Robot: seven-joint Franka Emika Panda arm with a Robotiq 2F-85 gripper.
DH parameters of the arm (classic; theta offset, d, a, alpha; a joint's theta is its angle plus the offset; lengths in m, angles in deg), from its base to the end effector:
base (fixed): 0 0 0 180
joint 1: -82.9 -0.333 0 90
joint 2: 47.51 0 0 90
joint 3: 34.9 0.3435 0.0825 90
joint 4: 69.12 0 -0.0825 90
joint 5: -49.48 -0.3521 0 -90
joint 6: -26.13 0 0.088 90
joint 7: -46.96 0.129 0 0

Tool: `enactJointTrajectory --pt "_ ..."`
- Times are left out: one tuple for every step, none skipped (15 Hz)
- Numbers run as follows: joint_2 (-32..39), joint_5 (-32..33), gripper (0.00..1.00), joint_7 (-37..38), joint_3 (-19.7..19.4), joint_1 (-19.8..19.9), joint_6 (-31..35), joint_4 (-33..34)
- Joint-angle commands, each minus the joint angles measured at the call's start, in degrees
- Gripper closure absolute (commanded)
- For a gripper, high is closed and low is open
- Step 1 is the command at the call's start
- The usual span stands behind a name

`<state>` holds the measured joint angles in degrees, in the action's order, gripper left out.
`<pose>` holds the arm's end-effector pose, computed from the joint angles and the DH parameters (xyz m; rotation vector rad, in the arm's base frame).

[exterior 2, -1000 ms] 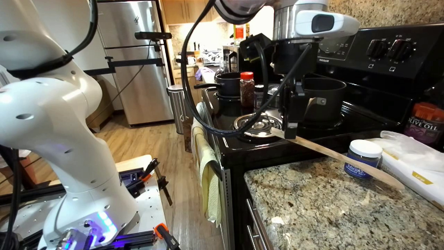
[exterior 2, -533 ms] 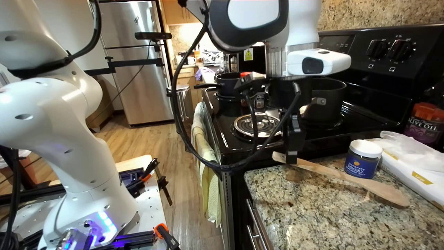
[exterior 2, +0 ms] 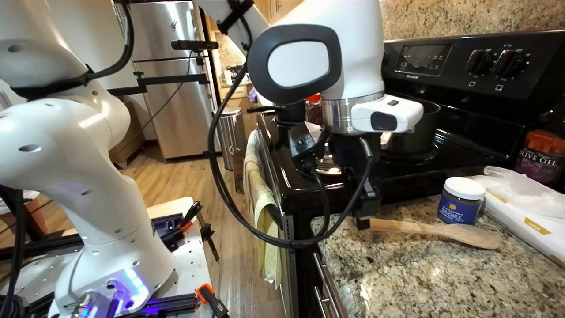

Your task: Remove one wooden spatula from the black pot

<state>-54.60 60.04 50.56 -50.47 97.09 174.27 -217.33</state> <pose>0.3722 -0.2108 0.3425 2.9689 -0.6505 0.1529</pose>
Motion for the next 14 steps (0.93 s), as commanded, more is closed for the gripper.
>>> enactJointTrajectory --pt "1.3 -0.6 0.93 -5.2 -0.4 0.8 3.8 -2.5" --pt "1.9 -1.2 0.93 -5.6 -0.6 0.8 4.0 -2.8" --pt "2.4 -2.8 0.93 -6.6 -1.0 0.6 4.4 -3.2" --pt "2.9 -3.6 0.93 -7.0 -1.2 0.6 4.7 -3.5" --pt "3.5 -4.5 0.93 -7.8 -1.4 0.6 5.1 -3.7" --pt "4.1 -5.4 0.93 -8.3 -1.5 0.6 5.5 -3.9" --pt "4.5 -6.3 0.93 -8.4 -1.6 0.6 5.8 -3.9" --pt "4.9 -7.5 0.93 -9.2 -1.7 0.6 5.9 -3.9" --pt "5.3 -8.4 0.93 -9.6 -1.7 0.6 5.9 -3.8" --pt "5.7 -9.4 0.93 -10.3 -1.7 0.5 5.8 -3.7" --pt "5.5 -10.0 0.93 -10.8 -1.7 0.5 5.6 -3.5" --pt "5.4 -10.4 0.93 -11.2 -1.7 0.5 5.5 -3.5" --pt "5.5 -10.9 0.48 -11.6 -1.8 0.5 5.1 -3.3" --pt "5.2 -11.5 0.46 -12.3 -1.8 0.5 4.5 -3.2"
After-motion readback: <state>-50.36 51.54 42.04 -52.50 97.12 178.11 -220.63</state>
